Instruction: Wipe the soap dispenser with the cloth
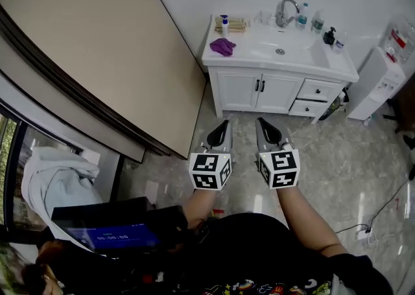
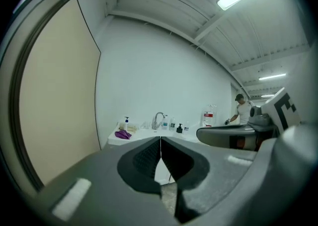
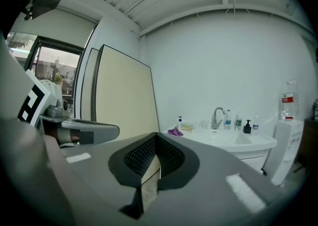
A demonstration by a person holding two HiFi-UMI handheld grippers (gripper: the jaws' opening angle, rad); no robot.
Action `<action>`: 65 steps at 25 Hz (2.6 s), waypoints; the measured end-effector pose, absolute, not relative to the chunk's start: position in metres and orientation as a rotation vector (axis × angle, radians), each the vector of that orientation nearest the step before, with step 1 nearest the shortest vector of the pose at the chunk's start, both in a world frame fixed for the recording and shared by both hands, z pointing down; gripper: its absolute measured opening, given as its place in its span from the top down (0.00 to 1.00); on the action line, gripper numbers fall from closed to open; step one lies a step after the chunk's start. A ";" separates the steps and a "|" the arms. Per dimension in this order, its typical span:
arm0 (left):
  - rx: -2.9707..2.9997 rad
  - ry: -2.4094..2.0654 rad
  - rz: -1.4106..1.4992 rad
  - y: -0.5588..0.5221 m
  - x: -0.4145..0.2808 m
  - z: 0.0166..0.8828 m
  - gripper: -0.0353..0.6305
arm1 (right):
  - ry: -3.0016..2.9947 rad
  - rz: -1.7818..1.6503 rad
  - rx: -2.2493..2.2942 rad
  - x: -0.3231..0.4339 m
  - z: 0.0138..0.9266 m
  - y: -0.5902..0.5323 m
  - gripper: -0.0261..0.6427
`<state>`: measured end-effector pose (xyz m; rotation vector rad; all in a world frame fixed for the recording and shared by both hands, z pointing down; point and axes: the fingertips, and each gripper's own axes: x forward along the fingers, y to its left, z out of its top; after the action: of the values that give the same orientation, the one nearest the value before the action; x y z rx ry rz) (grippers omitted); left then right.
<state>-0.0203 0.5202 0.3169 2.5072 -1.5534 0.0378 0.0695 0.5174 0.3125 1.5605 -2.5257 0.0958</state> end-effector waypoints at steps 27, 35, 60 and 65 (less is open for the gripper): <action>2.377 -1.435 0.461 -0.012 -0.046 0.432 0.81 | -2.392 0.240 1.597 0.057 0.365 0.011 0.92; 2.093 -1.419 0.688 -0.080 -0.057 0.510 0.65 | -2.424 0.336 1.468 0.055 0.382 -0.065 0.92; 2.119 -1.436 0.828 -0.156 -0.043 0.532 0.81 | -2.407 0.428 1.467 0.083 0.403 -0.123 0.92; 2.198 -1.506 0.727 -0.168 -0.040 0.495 0.81 | -2.408 0.416 1.467 0.081 0.401 -0.125 0.92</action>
<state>-0.0402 -0.1682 0.4947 2.1979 -1.5055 0.7270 0.0807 -0.1245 0.4011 1.4668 -2.4080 0.4160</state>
